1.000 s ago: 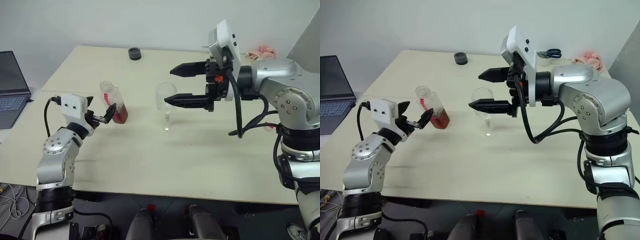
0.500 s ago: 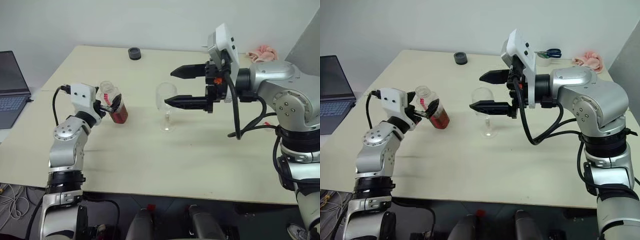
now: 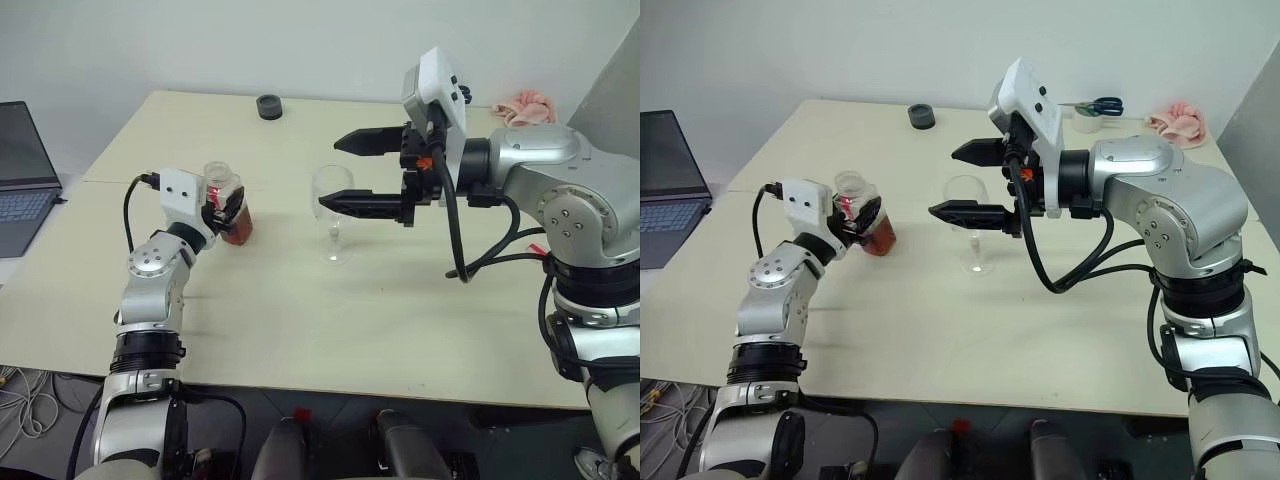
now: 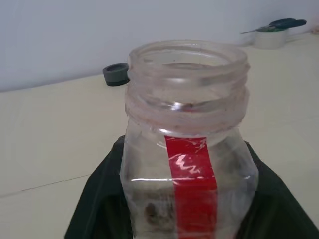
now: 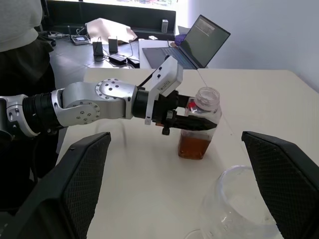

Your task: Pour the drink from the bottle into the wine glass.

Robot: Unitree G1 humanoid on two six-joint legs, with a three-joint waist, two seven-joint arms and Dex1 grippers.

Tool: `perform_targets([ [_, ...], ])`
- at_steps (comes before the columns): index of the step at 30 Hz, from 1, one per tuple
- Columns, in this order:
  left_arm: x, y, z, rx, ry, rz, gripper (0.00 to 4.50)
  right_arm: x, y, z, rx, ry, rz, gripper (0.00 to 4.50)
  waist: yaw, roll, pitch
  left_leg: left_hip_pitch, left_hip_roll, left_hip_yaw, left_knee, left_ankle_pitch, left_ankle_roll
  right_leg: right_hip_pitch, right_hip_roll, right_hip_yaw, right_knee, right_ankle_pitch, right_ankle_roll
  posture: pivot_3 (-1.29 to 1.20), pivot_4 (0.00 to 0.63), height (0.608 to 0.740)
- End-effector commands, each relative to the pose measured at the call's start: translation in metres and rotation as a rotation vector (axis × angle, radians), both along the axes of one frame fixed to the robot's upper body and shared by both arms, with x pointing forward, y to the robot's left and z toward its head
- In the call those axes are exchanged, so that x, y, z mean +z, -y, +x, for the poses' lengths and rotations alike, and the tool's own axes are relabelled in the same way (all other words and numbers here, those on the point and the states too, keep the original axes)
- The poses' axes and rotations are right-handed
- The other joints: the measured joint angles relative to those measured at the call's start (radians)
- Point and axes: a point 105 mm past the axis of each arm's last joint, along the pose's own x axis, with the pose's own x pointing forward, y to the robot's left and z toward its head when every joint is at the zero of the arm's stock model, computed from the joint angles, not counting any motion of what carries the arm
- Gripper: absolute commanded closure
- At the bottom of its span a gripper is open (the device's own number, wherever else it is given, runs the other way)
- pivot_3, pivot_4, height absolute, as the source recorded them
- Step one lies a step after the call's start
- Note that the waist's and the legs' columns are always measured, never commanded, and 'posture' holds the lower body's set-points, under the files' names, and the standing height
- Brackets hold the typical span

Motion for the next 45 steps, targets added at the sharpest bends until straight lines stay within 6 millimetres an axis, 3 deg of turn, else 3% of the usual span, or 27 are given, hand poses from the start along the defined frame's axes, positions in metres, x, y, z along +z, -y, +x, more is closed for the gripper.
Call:
perform_targets([
  [1, 0.04, -0.009, -0.001, 0.002, 0.124, 0.067, 2.64, 0.011, 0.01, -0.004, 0.0, 0.096, 0.054, 0.0, 0.0, 0.0, 0.0, 0.0, 0.0, 0.0, 0.0, 0.0, 0.0, 0.0, 0.0, 0.0, 0.0, 0.0, 0.0, 0.0, 0.15, 0.74],
  [5, 0.069, -0.004, 0.001, -0.037, 0.186, 0.139, 2.64, 0.003, 0.034, 0.013, -0.135, 0.125, 0.087, 0.0, 0.002, -0.002, 0.001, -0.001, 0.0, -0.001, 0.0, 0.0, 0.0, 0.0, 0.0, -0.001, 0.0, 0.0, 0.0, 0.0, 0.15, 0.74],
  [9, 0.099, 0.027, 0.004, -0.144, 0.261, 0.274, 2.65, -0.004, 0.062, 0.011, -0.202, 0.145, 0.147, 0.0, 0.01, -0.003, 0.001, -0.003, -0.002, -0.003, 0.001, 0.0, 0.0, 0.0, -0.001, -0.003, -0.001, 0.0, 0.0, 0.0, 0.15, 0.74],
  [12, 0.111, 0.054, 0.005, -0.236, 0.314, 0.385, 2.65, -0.029, 0.079, 0.004, -0.251, 0.113, 0.105, 0.0, 0.009, -0.003, 0.001, -0.004, -0.003, -0.003, 0.001, 0.0, 0.0, 0.0, -0.002, -0.003, -0.002, 0.0, 0.001, 0.0, 0.15, 0.74],
  [17, 0.111, 0.083, 0.007, -0.323, 0.392, 0.603, 2.65, -0.057, 0.096, -0.012, -0.305, 0.077, 0.121, 0.0, 0.001, -0.002, 0.002, -0.004, -0.003, -0.003, 0.0, 0.0, 0.0, -0.001, -0.002, -0.003, -0.002, 0.0, 0.001, 0.0, 0.15, 0.74],
  [25, 0.117, 0.098, 0.01, -0.36, 0.537, 0.805, 2.65, -0.078, 0.101, -0.033, -0.358, 0.055, 0.196, 0.0, -0.015, -0.003, 0.002, -0.001, -0.001, 0.0, 0.0, 0.0, 0.0, 0.0, 0.0, 0.001, 0.0, -0.003, 0.006, 0.0, 0.15, 0.74],
  [35, 0.113, 0.102, 0.01, -0.379, 0.625, 0.967, 2.65, -0.08, 0.107, -0.044, -0.392, 0.042, 0.23, 0.0, -0.015, -0.003, 0.002, -0.001, -0.002, 0.0, 0.001, 0.0, 0.0, 0.001, 0.0, 0.002, 0.0, -0.003, 0.006, 0.0, 0.15, 0.74],
  [45, 0.106, 0.103, 0.011, -0.394, 0.646, 1.058, 2.65, -0.074, 0.105, -0.039, -0.396, 0.069, 0.231, 0.0, -0.015, -0.003, 0.002, -0.001, -0.002, 0.0, 0.002, 0.0, 0.0, 0.001, 0.0, 0.001, 0.0, -0.003, 0.006, 0.0, 0.15, 0.74],
])
